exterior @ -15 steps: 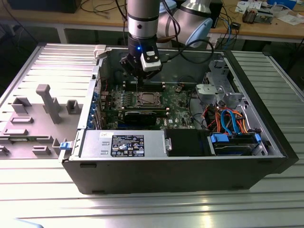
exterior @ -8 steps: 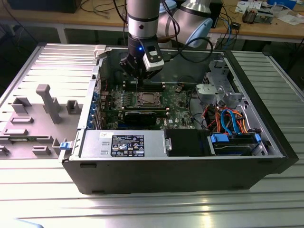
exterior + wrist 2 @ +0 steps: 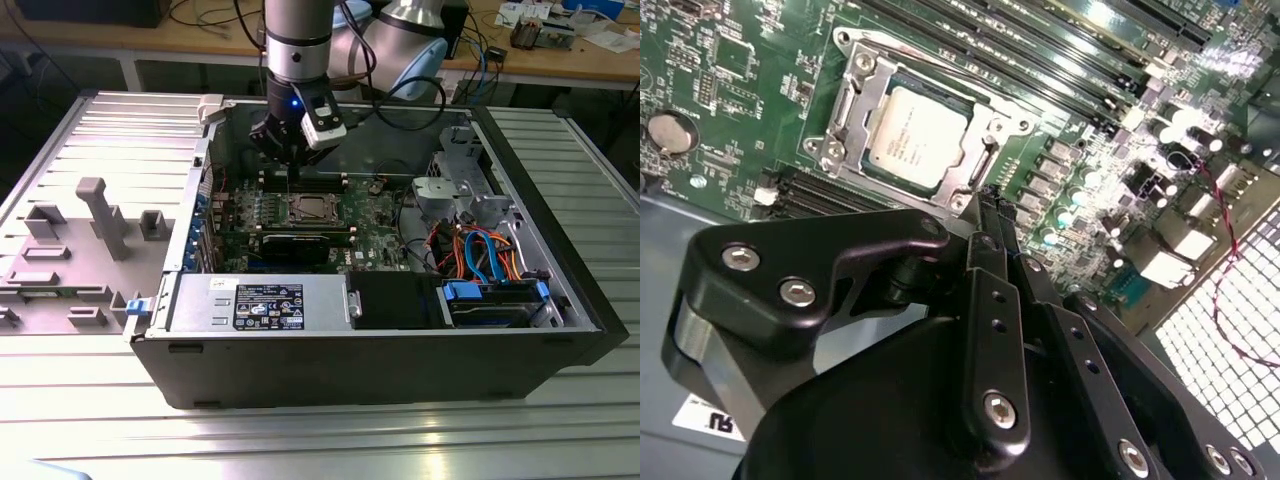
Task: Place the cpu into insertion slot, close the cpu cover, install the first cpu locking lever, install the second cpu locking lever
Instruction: 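Install the first cpu locking lever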
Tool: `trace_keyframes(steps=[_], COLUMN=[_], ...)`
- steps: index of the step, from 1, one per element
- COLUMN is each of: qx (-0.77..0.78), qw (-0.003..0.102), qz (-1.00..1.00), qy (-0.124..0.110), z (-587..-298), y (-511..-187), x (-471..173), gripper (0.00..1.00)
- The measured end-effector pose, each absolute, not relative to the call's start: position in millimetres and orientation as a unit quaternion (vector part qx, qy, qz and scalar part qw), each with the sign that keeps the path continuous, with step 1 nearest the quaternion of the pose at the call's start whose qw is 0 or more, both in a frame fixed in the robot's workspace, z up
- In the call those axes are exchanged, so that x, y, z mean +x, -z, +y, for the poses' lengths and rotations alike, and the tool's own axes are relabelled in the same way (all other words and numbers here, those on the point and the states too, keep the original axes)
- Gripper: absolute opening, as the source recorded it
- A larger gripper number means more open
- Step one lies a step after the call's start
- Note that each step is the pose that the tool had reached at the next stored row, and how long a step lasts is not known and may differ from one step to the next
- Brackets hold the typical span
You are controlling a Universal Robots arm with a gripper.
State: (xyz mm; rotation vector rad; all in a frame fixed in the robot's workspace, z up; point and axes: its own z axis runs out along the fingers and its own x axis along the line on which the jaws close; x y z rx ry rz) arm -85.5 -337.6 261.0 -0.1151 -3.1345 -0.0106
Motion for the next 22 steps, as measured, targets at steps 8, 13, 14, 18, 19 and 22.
trace_keyframes(steps=[8, 13, 14, 18, 19, 22], qx=[-0.007, -0.006, -0.006, -0.004, -0.004, -0.004], qw=[0.002, 0.002, 0.002, 0.002, 0.002, 0.002], qz=[-1.0, -1.0, -1.0, -1.0, -1.0, -1.0], qy=[0.004, 0.006, 0.006, 0.007, 0.008, 0.008], z=[-338, -338, -338, -338, -338, -338], y=[-261, -261, -261, -260, -260, -260], x=[-91, -102, -104, -108, -109, -109], gripper=[0.11, 0.11, 0.11, 0.11, 0.11, 0.11])
